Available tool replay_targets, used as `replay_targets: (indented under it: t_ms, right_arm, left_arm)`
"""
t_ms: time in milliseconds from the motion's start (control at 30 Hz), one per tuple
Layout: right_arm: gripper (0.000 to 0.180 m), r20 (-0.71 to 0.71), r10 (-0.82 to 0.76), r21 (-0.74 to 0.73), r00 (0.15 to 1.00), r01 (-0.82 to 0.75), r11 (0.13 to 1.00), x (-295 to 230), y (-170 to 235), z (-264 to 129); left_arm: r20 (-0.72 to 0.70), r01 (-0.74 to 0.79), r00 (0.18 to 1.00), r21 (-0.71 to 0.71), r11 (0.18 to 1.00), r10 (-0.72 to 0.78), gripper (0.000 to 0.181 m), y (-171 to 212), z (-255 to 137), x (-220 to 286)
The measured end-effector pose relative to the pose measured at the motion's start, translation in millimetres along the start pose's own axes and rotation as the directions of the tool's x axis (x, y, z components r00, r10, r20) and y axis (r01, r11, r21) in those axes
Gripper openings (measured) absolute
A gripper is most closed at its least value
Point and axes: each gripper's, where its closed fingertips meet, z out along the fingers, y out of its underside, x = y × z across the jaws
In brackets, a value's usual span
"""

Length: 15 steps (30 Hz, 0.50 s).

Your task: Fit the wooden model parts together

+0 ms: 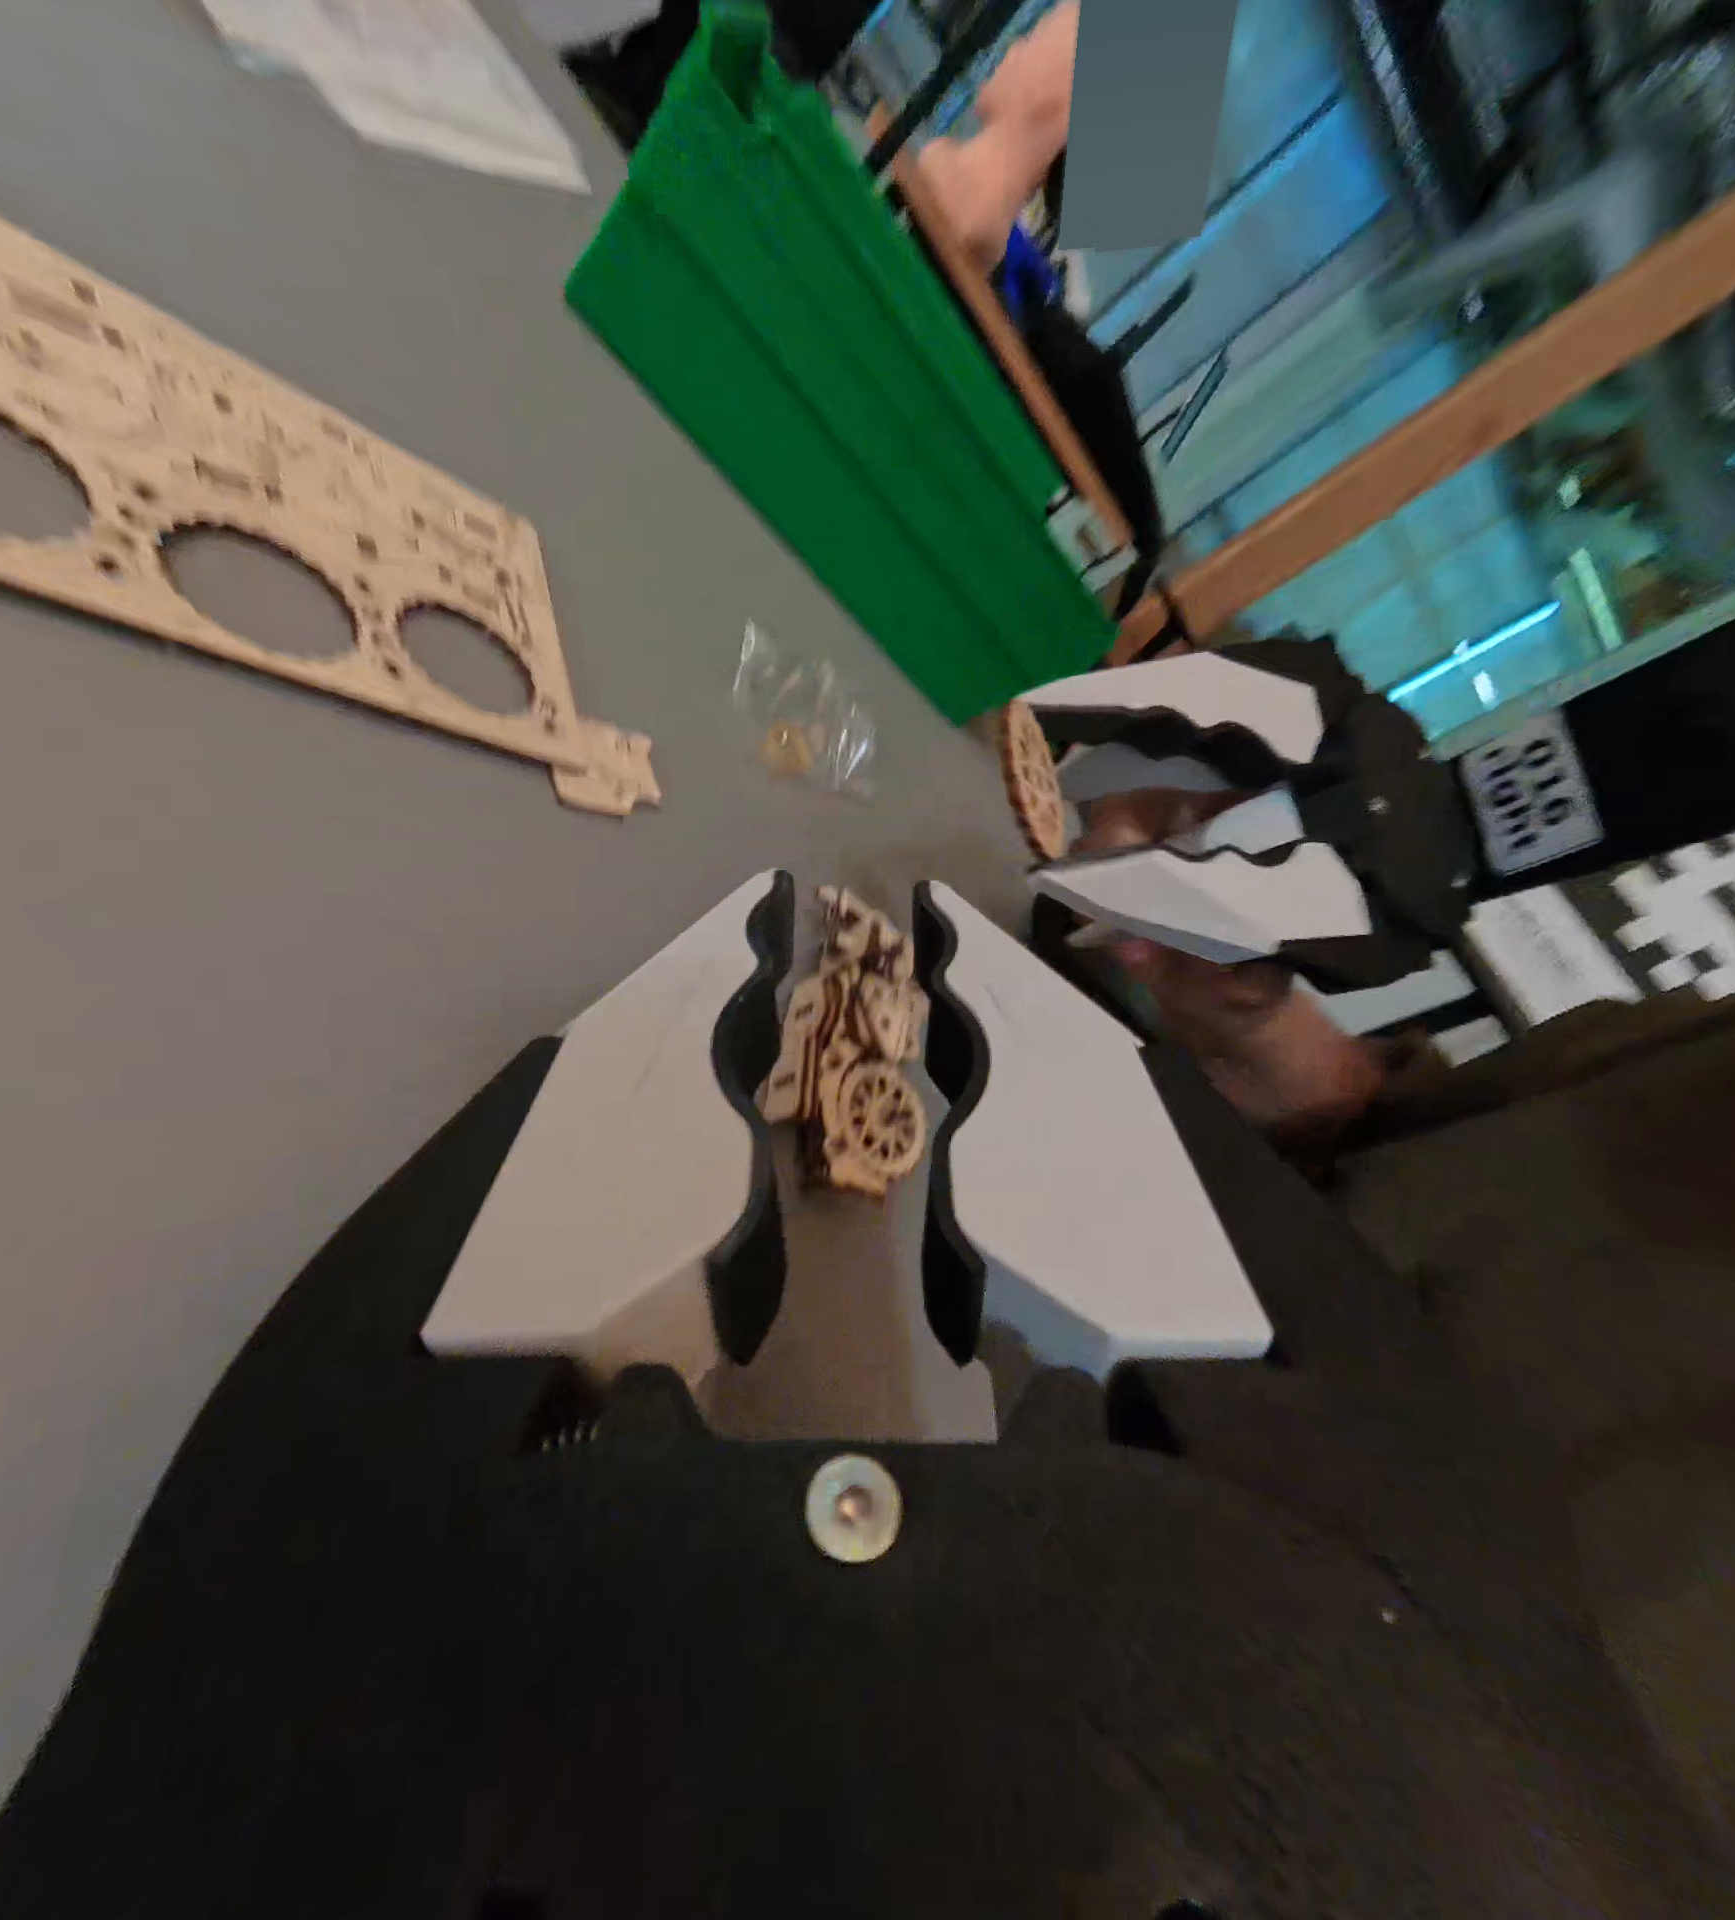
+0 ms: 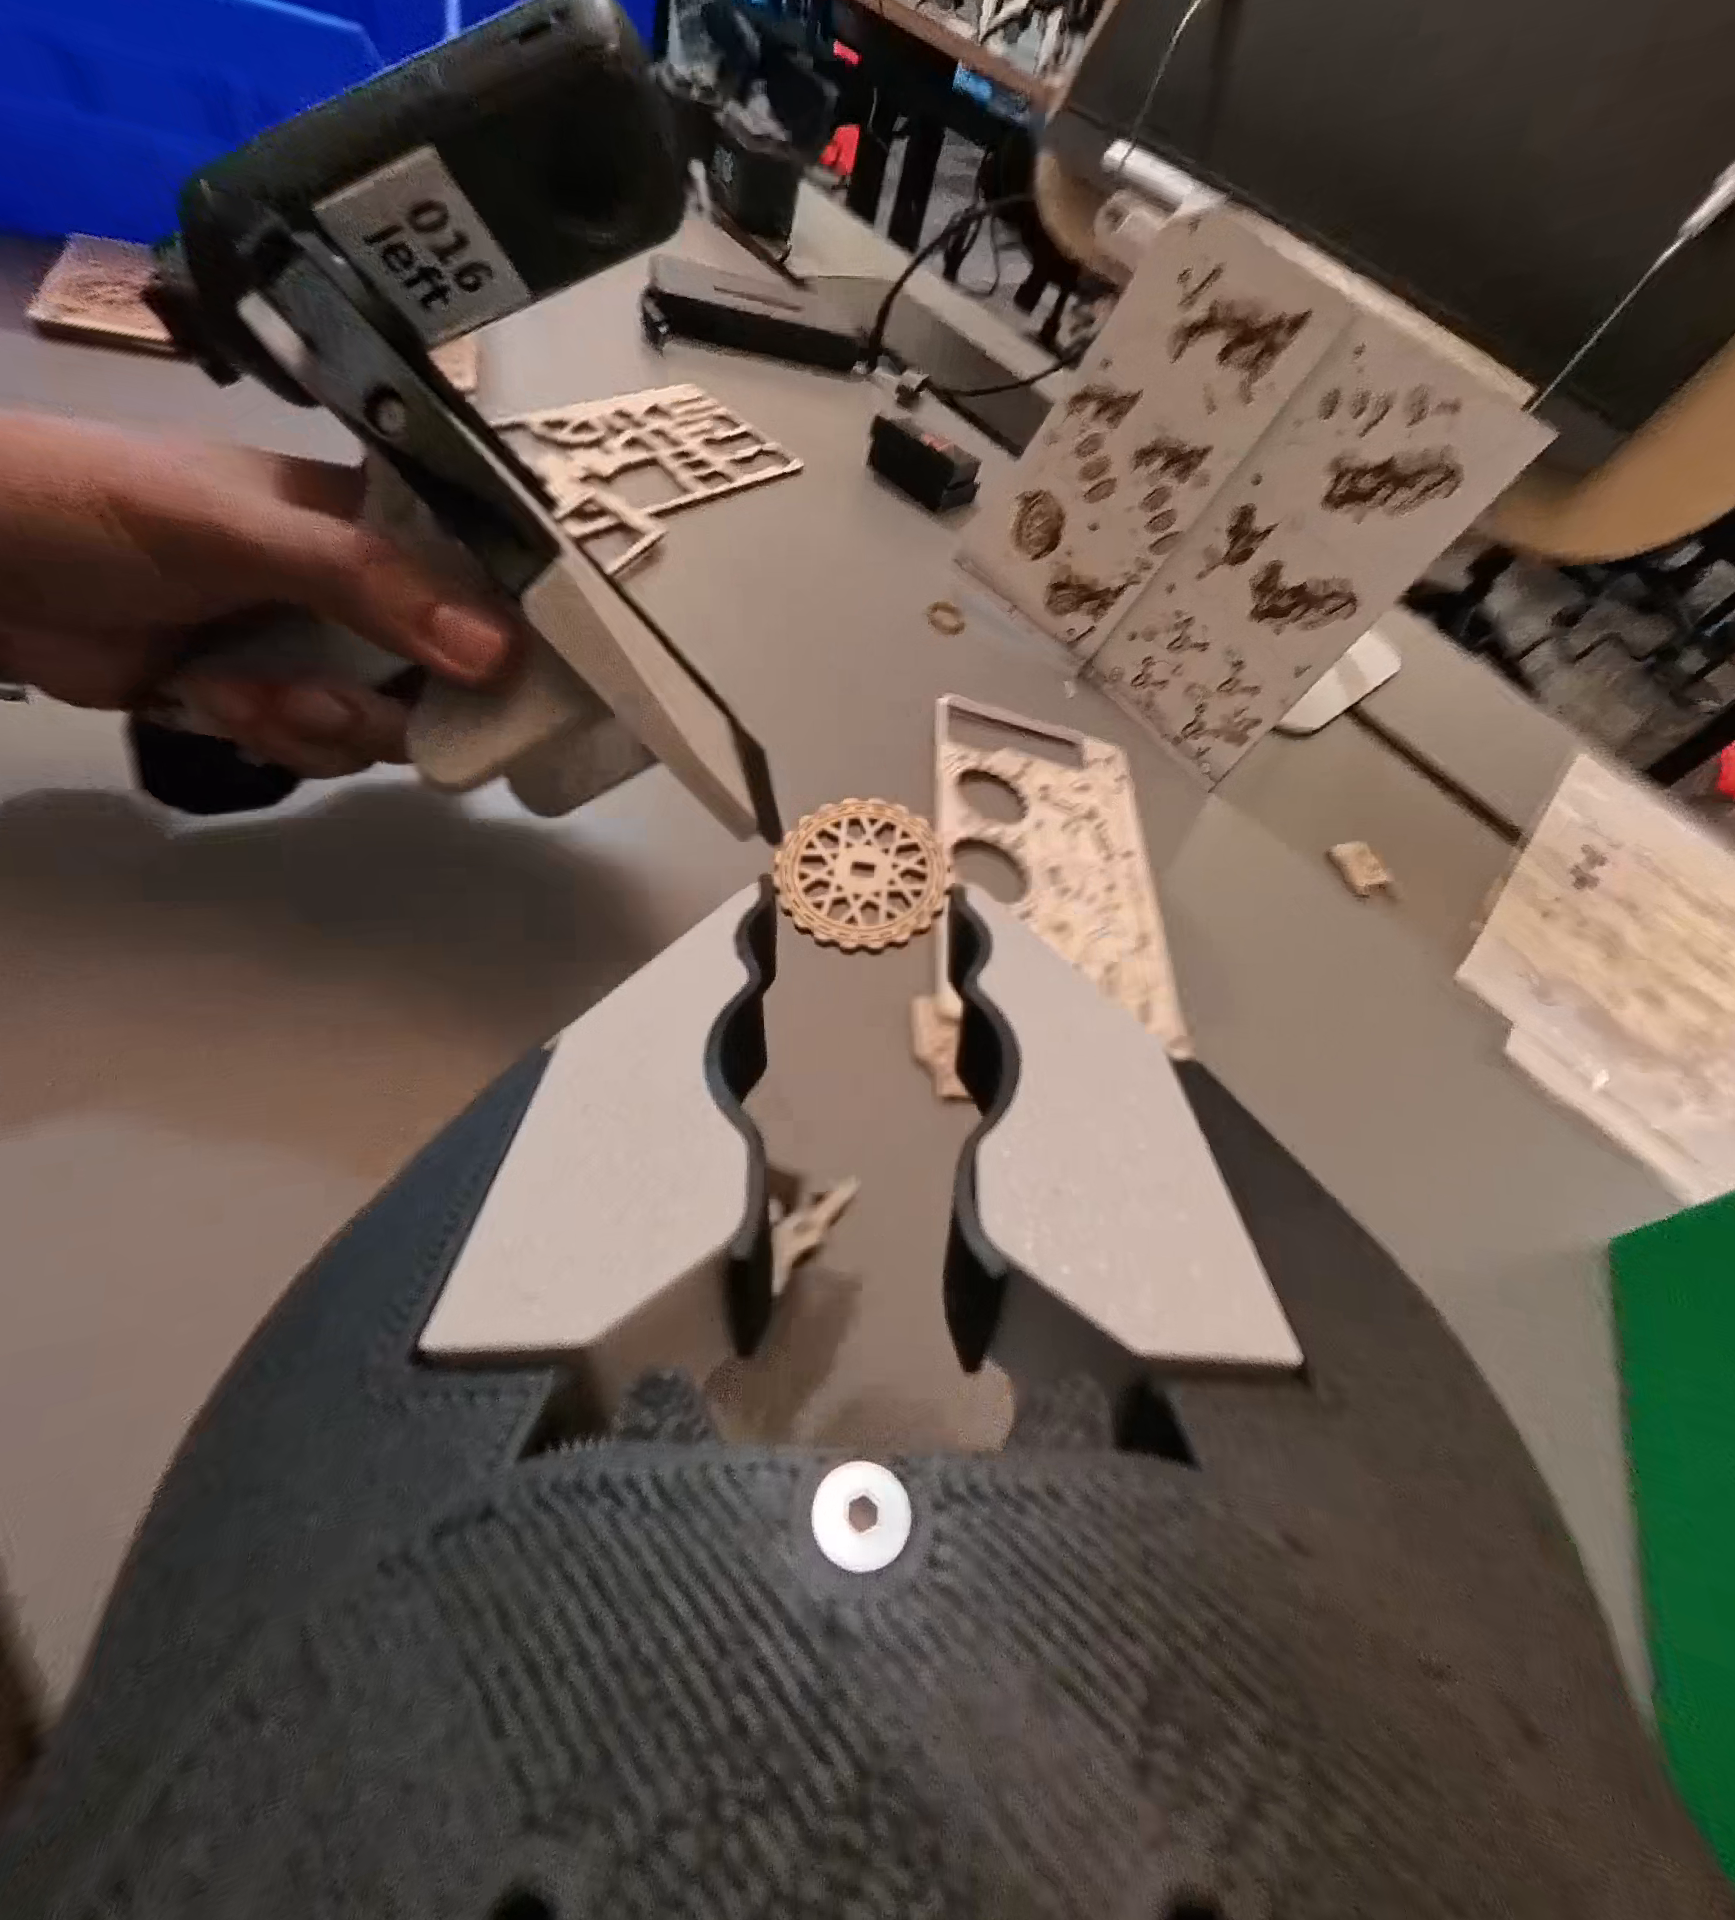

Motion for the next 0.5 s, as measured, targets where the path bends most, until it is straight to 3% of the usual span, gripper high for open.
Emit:
replay_targets:
  t_ms: [200, 500]
  right_arm:
    - [0.031, 0.068, 0.118, -0.141, 0.991, -0.108, 0.984, -68.9, 44.0, -29.0]
    - [0.031, 0.044, 0.272, -0.211, 0.961, -0.258, 0.943, -82.9, 67.9, -23.7]
  left_arm:
    - [-0.014, 0.031, 0.999, -0.143, 0.989, -0.033, 0.042, 39.8, 17.7, -5.2]
    - [-0.022, 0.027, 0.999, -0.235, 0.972, -0.033, 0.044, 57.9, 25.7, -0.7]
